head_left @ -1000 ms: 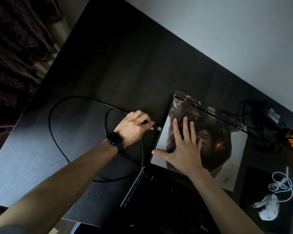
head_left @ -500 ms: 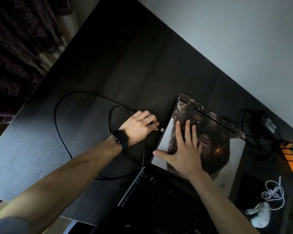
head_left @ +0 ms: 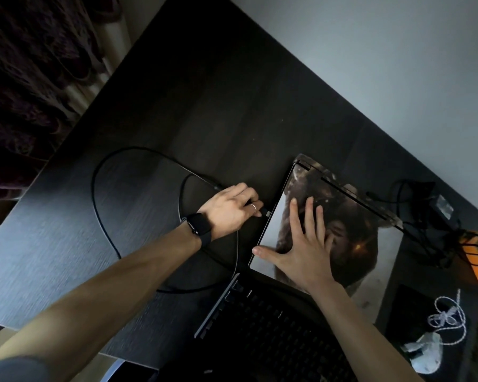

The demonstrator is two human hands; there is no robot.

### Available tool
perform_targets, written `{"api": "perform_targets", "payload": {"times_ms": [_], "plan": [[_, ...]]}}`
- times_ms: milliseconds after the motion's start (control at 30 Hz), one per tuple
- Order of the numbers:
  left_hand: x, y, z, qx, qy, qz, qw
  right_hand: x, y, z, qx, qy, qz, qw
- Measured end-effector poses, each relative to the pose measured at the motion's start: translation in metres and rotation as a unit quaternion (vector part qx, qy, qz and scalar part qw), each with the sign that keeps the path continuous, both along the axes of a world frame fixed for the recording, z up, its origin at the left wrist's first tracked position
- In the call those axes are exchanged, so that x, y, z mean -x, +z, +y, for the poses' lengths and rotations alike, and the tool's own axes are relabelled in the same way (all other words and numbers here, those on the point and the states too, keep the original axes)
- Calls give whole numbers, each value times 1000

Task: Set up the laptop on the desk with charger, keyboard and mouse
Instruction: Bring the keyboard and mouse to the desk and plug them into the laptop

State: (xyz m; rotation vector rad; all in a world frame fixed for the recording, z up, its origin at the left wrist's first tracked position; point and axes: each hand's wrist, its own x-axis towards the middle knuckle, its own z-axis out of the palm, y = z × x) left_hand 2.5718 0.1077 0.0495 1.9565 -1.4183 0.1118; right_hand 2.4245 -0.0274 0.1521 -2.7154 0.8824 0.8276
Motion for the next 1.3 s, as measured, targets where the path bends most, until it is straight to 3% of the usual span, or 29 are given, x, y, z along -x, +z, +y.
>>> {"api": "perform_targets", "payload": {"times_ms": [500,733,900,1000,1133,1233,1300], "plan": [[12,9,-6,-26,35,39,998,-1,0,0,-3,-4,7,1000],[6,3,-5,-28,18,15,999,-1,0,-1,5,3,6,1000],[7,18,-1,-124,25,-7,992,-2,3,-1,6,-2,22,1000],[2,58,16,-226,52,-27,972,-6,12,1,-8,-20,27,999],[0,103,82,-297,207,7,932,-11,20,5,-29,-44,50,997],[2,117,141,-377,306,75,871,-19,22,22,9,-11,16,1000],[6,128,171,-433,357,164,811,-29,27,47,38,50,-72,995]]}}
